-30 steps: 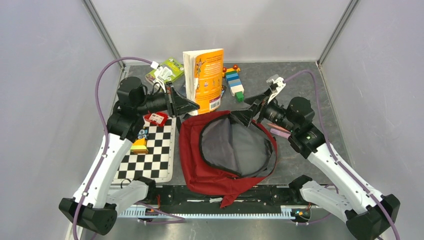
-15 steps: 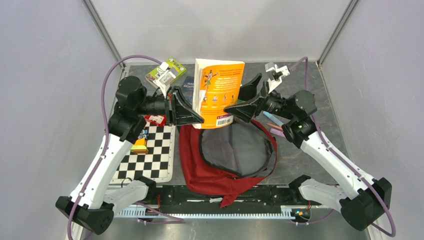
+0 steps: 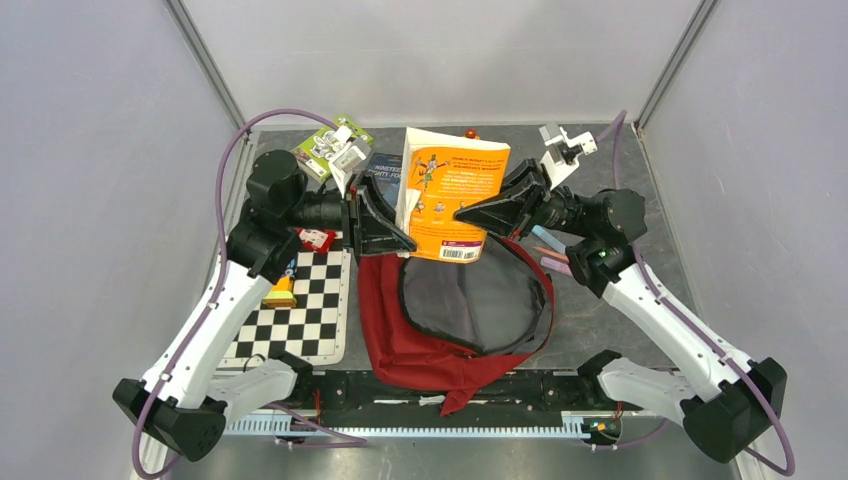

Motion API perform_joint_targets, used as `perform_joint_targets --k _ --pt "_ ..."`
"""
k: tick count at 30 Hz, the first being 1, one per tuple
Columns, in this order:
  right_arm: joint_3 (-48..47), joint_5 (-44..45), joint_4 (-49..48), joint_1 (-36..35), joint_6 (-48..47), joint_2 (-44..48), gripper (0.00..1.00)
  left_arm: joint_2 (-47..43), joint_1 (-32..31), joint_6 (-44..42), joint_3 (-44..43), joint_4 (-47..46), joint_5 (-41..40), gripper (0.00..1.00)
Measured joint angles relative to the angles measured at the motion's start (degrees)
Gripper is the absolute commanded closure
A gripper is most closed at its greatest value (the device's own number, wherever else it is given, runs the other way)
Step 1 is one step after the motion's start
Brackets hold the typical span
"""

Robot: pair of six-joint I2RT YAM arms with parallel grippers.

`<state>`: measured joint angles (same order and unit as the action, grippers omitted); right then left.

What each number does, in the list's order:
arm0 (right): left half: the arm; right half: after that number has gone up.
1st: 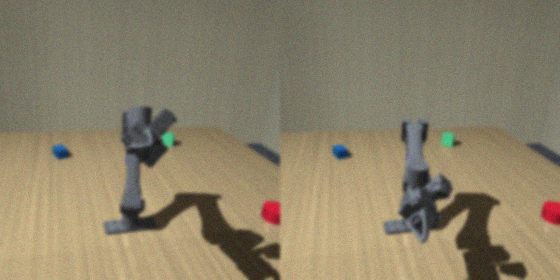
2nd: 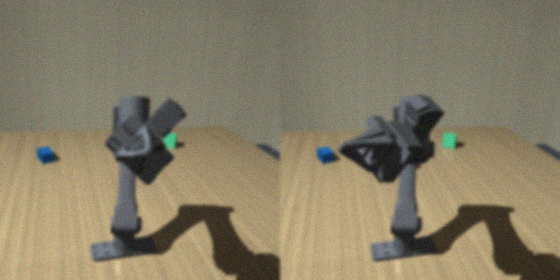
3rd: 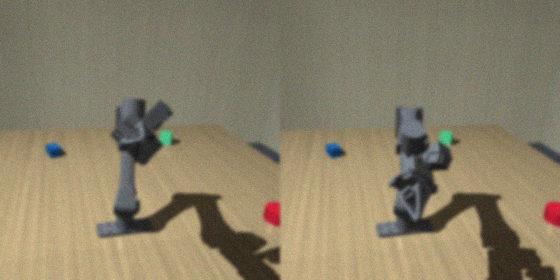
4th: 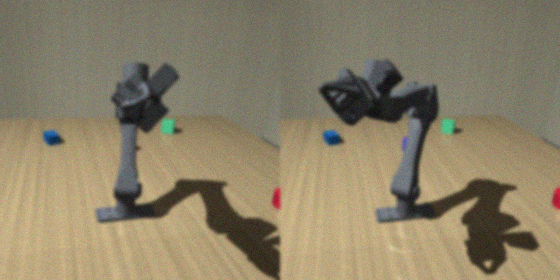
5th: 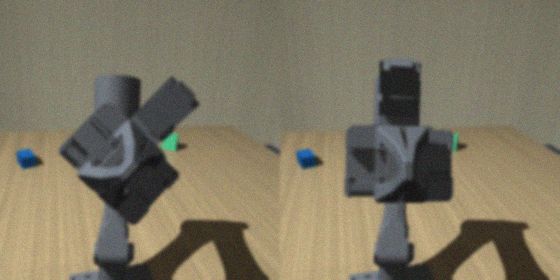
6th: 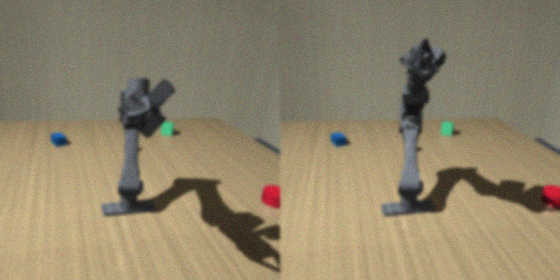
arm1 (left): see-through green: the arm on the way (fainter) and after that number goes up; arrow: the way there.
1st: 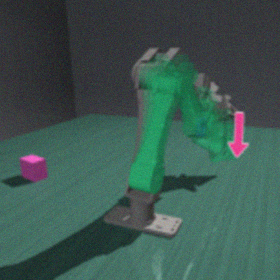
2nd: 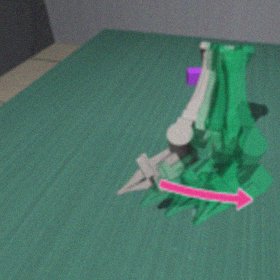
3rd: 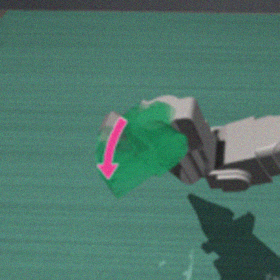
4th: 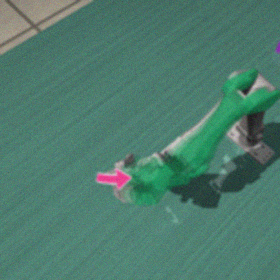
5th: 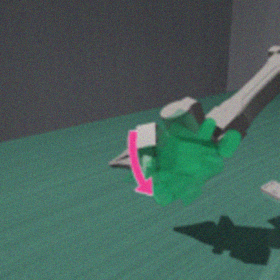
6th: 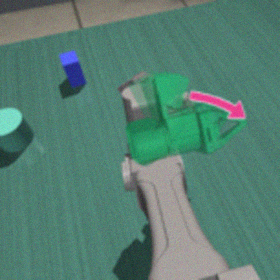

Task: Pack the student bag
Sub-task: Pick up the book from the center of the board, then place the book in the student bag.

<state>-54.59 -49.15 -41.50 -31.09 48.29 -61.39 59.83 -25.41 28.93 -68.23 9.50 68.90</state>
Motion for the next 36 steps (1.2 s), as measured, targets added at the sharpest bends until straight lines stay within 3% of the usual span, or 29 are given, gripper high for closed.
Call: perform_joint_targets --k 1,2,4,7,13,20,29,36 --pt "0.0 0.22 0.63 -0.04 -0.5 0.46 1.0 0.15 -0.02 -0.85 0.0 0.26 -0.5 0.19" --pt "0.0 0.74 2.05 -0.02 -1.73 1.01 1.0 0.15 -0.09 -1.97 -0.04 1.33 -1.7 0.08" --pt "-0.33 3.45 7.78 -0.04 -5.7 2.43 1.0 0.15 -0.11 -4.66 -0.31 4.35 -5.77 0.0" --pt "-2.71 11.5 21.33 -0.04 -13.22 4.35 1.0 0.0 -0.13 -7.17 -0.11 8.33 -14.8 0.0" --pt "-7.26 37.88 49.18 0.02 -25.44 6.62 1.0 -1.81 -1.81 -7.06 7.8 11.21 -36.59 0.02" --pt "-6.19 60.15 69.88 0.13 -33.07 8.87 1.0 5.95 -17.09 1.27 13.16 14.36 -60.19 0.05" --pt "-4.46 67.41 76.17 0.13 -35.39 15.19 1.0 24.55 -33.42 9.25 5.46 17.27 -78.6 0.06" --pt "-3.13 65.96 77.64 0.13 -35.8 17.05 1.0 33.2 -36.0 11.78 1.14 22.14 -87.6 0.02"
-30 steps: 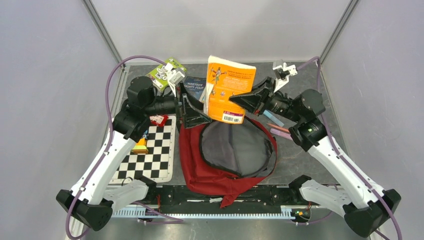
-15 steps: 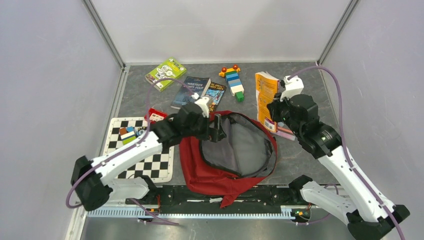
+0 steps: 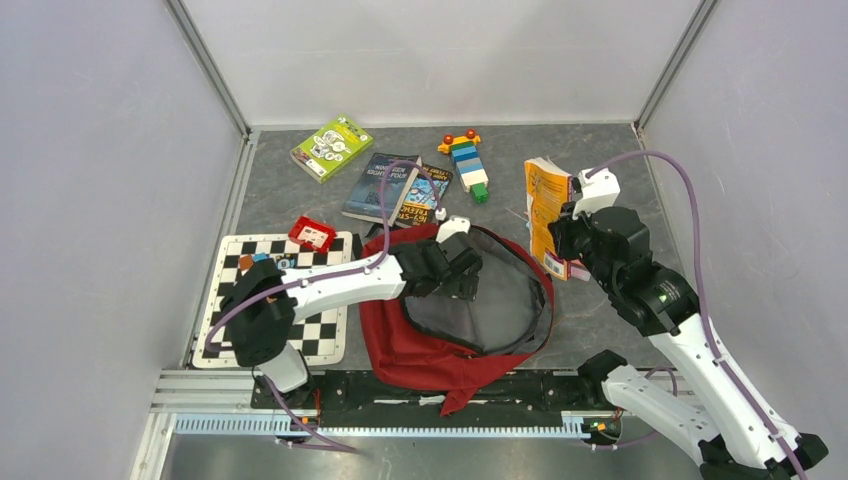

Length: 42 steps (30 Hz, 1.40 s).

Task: Pack the student bag
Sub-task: Place the book in the student bag.

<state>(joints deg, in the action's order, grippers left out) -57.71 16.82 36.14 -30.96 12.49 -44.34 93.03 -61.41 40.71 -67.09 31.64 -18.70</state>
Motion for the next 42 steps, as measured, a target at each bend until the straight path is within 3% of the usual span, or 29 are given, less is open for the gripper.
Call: perform_joint_targets --k 4,5,9,15,20,28,42 --pt "1.49 -1.64 0.17 0.0 -0.44 0.92 1.0 3.15 -0.92 0.87 -1.38 1.68 -3.89 0.01" --pt "1.77 -1.92 0.37 0.0 -0.55 1.01 1.0 4.2 -1.29 0.87 -2.32 2.16 -4.81 0.04" --pt "2.36 -3.5 1.51 0.0 -0.87 1.27 1.0 8.5 -2.71 0.81 -6.71 4.66 -8.31 0.4" --pt "4.37 -8.57 -0.59 0.0 1.88 4.24 1.0 7.69 -3.48 1.27 -6.82 10.12 -12.87 0.73" --pt "10.38 -16.2 -5.81 0.0 7.72 5.03 1.0 -2.12 -3.72 2.27 -2.93 12.17 -13.86 0.94" --pt "20.13 -25.0 -14.05 -0.04 18.6 5.11 1.0 -14.95 -3.72 2.51 3.3 11.43 -13.68 0.98" --pt "23.67 -31.95 -24.94 -1.31 29.64 4.92 1.0 -17.35 -3.72 1.36 6.43 8.13 -10.71 0.98"
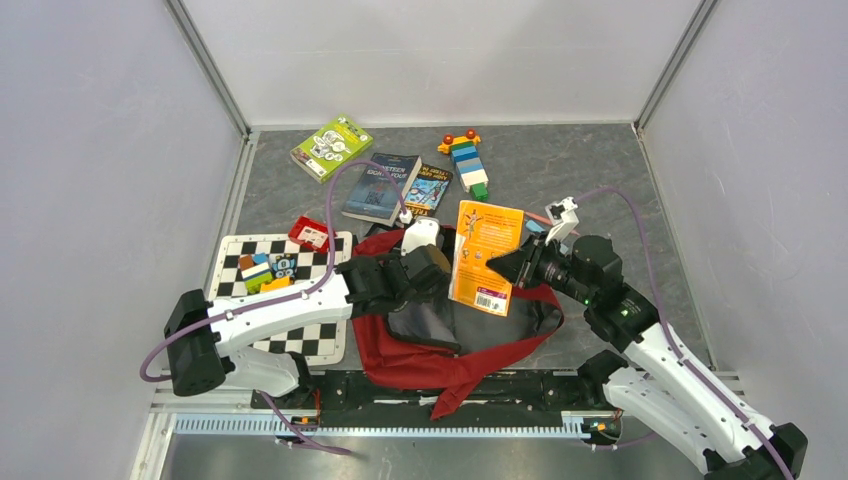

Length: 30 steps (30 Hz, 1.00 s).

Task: Pack the student bag
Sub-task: Place the book in the student bag.

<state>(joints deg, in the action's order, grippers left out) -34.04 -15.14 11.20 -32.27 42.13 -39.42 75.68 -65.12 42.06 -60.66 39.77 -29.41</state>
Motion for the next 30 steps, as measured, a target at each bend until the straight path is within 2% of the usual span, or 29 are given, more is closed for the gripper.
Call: perform_joint_targets --k 8,17,23,30 --pt "3.87 -0.28 -6.86 -1.73 3.74 -1.66 1.0 -0.44 0.02 -0.13 0.0 -0.96 0.55 0.98" --pt "9.27 2.49 -13.16 -9.55 7.87 -9.27 1.0 -3.13 0.17 -0.83 0.13 -1.77 1.46 0.98" --pt "11.58 5.64 -15.19 -14.45 10.62 -11.26 1.0 -4.79 0.2 -0.87 0.74 -2.03 1.44 0.98" --pt "16.02 5.84 -15.93 -15.85 12.79 -14.58 1.0 -6.93 0.57 -1.03 2.27 -3.58 1.55 0.98"
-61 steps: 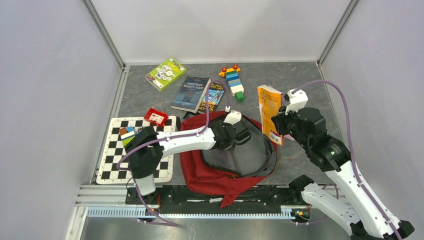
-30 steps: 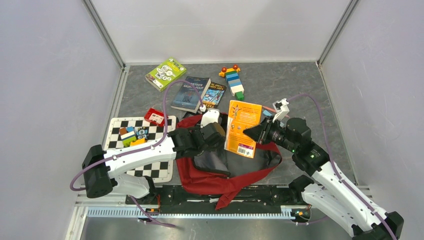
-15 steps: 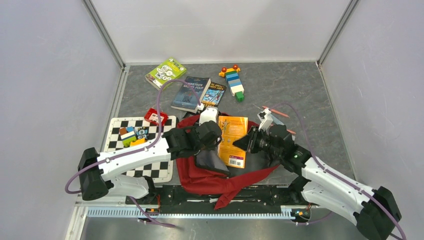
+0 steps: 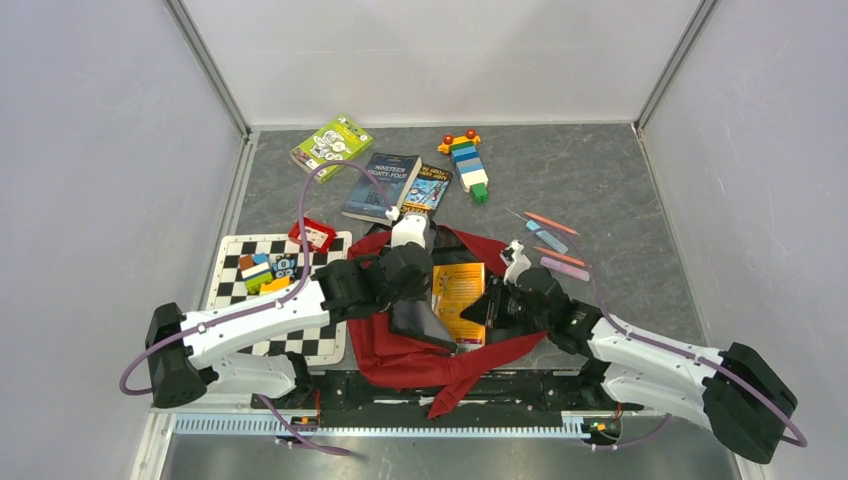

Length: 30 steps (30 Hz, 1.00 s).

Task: Pack the student bag
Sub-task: Place the book in the student bag.

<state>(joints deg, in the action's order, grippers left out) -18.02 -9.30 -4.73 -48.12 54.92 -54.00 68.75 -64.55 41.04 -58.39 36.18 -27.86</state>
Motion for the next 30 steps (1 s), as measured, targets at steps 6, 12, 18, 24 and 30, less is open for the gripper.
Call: perform_joint_targets --k 6,12,18,24,30 --pt "-1.66 -2.19 -5.29 -0.98 0.26 -3.82 1.0 -0.04 0.37 -0.55 0.7 -1.03 1.42 0.98" --pt "-4.15 -2.43 -11.76 -2.49 0.26 -9.09 1.0 -0.2 0.96 -1.2 0.7 -1.7 2.89 0.98" --pt "-4.39 -2.19 -15.43 -2.86 -0.92 -20.13 0.79 -0.61 1.6 -1.31 0.7 -2.08 4.22 0.98" --pt "-5.88 -0.17 -13.97 -3.26 -4.96 -22.64 0.32 -1.55 2.34 -1.33 0.72 -2.05 4.55 0.98" --pt "-6.4 5.57 -8.7 -4.02 -9.97 -18.36 0.28 -1.75 2.99 -1.36 0.72 -1.99 5.07 0.98"
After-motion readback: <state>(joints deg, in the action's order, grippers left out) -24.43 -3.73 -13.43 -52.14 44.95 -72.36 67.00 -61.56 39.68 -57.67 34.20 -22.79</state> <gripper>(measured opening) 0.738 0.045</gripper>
